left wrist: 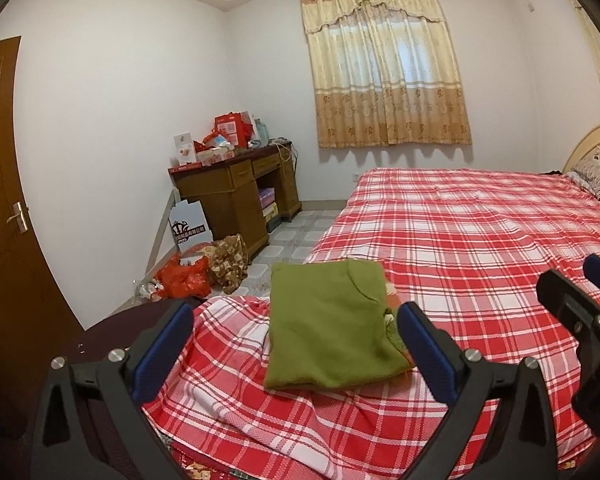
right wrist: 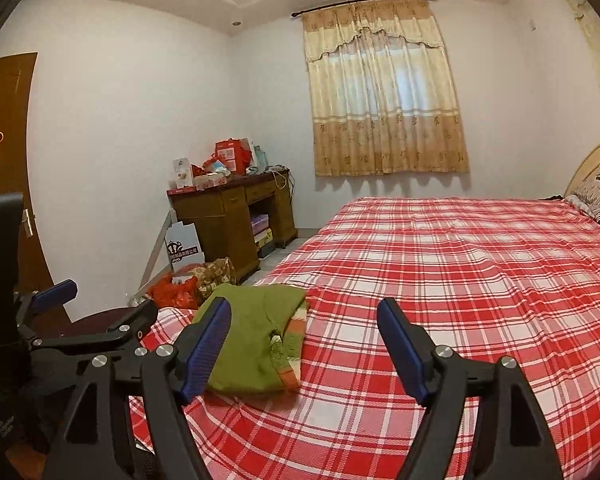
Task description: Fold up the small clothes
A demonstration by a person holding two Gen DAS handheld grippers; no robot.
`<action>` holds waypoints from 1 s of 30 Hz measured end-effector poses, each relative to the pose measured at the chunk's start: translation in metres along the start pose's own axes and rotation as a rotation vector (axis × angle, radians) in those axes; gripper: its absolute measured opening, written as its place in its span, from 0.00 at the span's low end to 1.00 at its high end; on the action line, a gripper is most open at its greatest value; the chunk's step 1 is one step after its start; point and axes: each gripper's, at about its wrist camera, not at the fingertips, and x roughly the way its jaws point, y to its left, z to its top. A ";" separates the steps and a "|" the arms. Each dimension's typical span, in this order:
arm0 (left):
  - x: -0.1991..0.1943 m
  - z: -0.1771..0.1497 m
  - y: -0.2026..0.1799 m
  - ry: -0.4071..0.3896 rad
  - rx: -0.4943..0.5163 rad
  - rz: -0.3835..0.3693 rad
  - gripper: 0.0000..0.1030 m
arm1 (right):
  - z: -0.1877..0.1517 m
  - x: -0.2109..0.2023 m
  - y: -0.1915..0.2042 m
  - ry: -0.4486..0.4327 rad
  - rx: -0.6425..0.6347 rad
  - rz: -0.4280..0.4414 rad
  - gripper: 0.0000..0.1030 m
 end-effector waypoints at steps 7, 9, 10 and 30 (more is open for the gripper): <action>0.004 -0.001 0.001 0.018 0.002 0.000 1.00 | -0.002 0.001 -0.002 0.004 0.002 0.001 0.74; 0.004 -0.001 0.001 0.022 0.000 -0.002 1.00 | -0.003 0.001 -0.002 0.008 0.004 -0.001 0.74; 0.004 -0.001 0.001 0.024 -0.002 -0.004 1.00 | -0.003 0.001 -0.003 0.010 0.006 -0.001 0.74; 0.005 -0.002 0.000 0.032 0.000 -0.004 1.00 | -0.005 0.003 -0.003 0.029 0.012 0.005 0.75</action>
